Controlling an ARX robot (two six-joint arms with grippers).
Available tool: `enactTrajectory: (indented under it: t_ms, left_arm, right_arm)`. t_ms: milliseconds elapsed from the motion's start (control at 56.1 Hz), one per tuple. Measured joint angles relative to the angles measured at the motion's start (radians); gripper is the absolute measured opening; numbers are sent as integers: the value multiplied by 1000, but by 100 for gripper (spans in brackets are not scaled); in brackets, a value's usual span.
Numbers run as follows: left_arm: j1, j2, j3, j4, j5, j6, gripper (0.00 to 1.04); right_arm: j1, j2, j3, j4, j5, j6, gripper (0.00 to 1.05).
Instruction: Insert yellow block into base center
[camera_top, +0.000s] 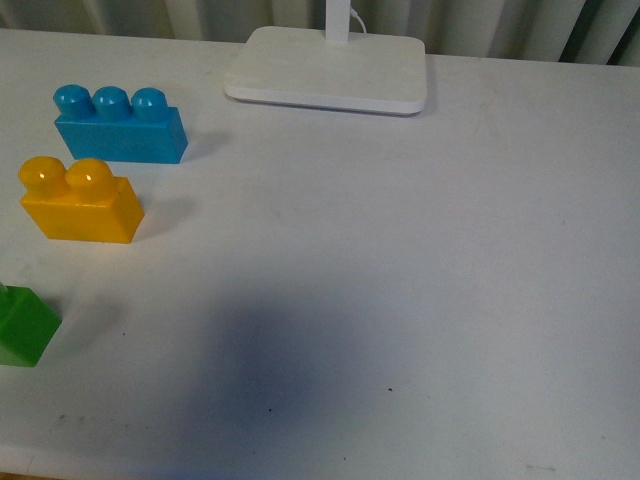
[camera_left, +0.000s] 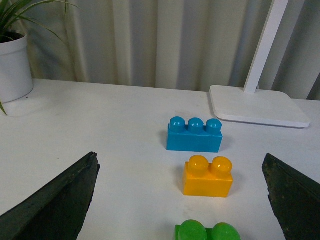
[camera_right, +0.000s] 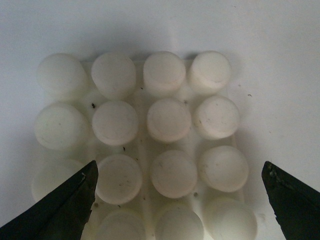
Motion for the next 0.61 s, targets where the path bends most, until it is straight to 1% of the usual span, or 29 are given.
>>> enactTrajectory:
  t_ms: [339,606]
  left_arm:
    - [0,0,0,0,0,0,98]
    - [0,0,0,0,0,0,98]
  right_arm:
    - [-1,64,43,17,-4,-1,96]
    - [3,92,53,29,3,-76,96]
